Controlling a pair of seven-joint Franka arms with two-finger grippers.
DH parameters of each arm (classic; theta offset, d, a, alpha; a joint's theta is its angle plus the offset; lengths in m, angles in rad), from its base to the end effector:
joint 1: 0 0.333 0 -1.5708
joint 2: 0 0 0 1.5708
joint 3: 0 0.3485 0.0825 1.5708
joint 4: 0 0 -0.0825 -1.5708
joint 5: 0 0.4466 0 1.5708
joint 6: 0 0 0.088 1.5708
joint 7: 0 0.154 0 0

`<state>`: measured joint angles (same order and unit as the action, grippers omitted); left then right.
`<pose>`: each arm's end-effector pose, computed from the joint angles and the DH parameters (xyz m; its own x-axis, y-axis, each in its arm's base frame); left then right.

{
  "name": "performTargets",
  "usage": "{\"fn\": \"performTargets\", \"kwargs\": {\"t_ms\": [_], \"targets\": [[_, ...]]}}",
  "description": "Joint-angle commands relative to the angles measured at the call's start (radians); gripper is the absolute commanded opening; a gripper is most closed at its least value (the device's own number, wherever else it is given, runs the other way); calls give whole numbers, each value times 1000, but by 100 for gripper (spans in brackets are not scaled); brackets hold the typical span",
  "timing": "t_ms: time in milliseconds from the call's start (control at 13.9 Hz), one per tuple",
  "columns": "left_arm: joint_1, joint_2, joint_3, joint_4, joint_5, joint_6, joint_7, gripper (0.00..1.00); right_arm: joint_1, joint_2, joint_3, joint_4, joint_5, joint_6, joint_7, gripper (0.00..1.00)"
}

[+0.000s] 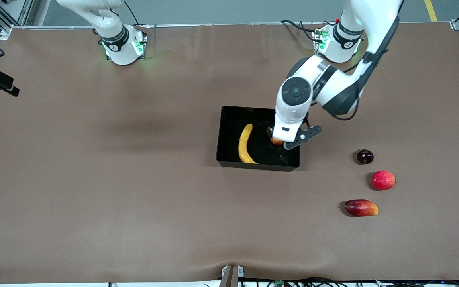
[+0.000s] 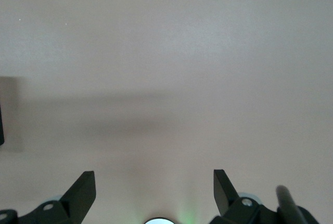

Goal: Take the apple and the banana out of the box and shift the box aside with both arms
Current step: 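Reach the left gripper into the black box and grasp the apple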

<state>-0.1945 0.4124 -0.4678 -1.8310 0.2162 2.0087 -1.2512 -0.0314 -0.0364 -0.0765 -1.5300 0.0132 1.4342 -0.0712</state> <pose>0.5480 -0.3866 0.2611 0.8754 0.4793 -0.0631 0.4637 -0.8694 -0.1704 0.5841 -0.0619 0.6420 0.9977 -0.0345 -0.0582 -0.0357 -0.9992 -0.0201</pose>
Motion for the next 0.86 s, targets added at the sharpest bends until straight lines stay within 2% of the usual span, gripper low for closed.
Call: {"fn": "performTargets", "kwargs": {"t_ms": [0,288,792], "targets": [[-34,77,-2,12,81,53,-135,100,-24,-3,15,1,-1,-3,-12,100],[-46,160,0,12,175,100,-260,100,-22,3,15,2,-1,-1,-9,100],[-45,201,1,4,210,104,-297,100,-21,4,15,2,-1,-1,-4,100]]}}
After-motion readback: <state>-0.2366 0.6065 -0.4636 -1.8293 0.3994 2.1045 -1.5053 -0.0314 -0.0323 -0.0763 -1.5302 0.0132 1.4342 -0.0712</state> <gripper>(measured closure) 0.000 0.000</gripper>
